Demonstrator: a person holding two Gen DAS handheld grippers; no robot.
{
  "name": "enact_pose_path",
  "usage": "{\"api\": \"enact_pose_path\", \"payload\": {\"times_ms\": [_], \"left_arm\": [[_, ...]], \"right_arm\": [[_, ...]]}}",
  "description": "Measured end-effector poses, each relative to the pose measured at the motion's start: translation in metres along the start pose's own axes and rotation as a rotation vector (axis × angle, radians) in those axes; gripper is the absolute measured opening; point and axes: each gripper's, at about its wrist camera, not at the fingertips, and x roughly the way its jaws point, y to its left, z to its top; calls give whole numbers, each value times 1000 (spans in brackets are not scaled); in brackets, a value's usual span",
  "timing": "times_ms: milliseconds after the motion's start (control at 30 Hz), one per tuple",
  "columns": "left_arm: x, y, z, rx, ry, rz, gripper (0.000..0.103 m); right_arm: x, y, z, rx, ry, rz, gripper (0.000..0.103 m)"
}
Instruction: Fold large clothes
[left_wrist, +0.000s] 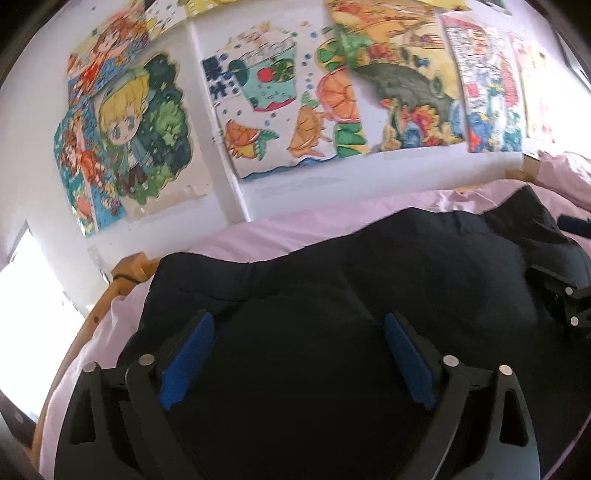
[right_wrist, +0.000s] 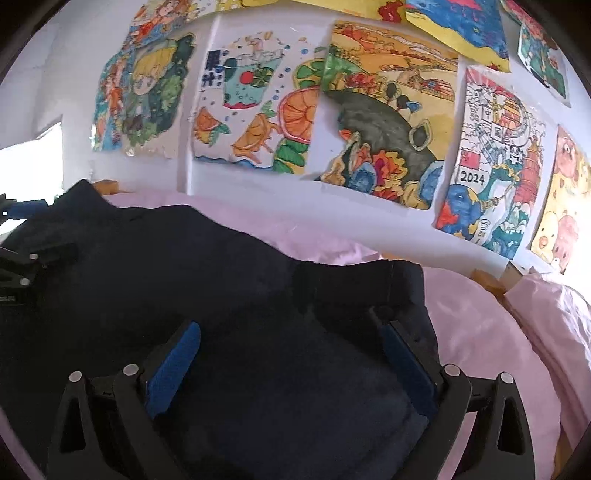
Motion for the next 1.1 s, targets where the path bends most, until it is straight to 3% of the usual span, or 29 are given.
{"api": "enact_pose_path", "payload": {"times_ms": [200,267,467,600,800,900,1100], "left_arm": [[32,3,6,-44,45,16,93],[45,8,10,-53,60,18,99],[77,25,11,-116,114,-41,102],[91,23,6,-114,135,-43,102],[114,37,-3,-178,196,-139,102],[118,37,-3,-188,212,-139,102],[92,28,-6,-155,149,-84,102]], "right_arm": [[27,0,10,-24,-19,-38,101],[40,-5,9,-14,-6,-37,101],[88,-29,3,100,80,77,103],[107,-28,0,111,132,116,103],[129,-32,-12,168,191,188,103],[138,-36,-15,204,216,212,103],[117,-37,-13,207,179,193,103]]}}
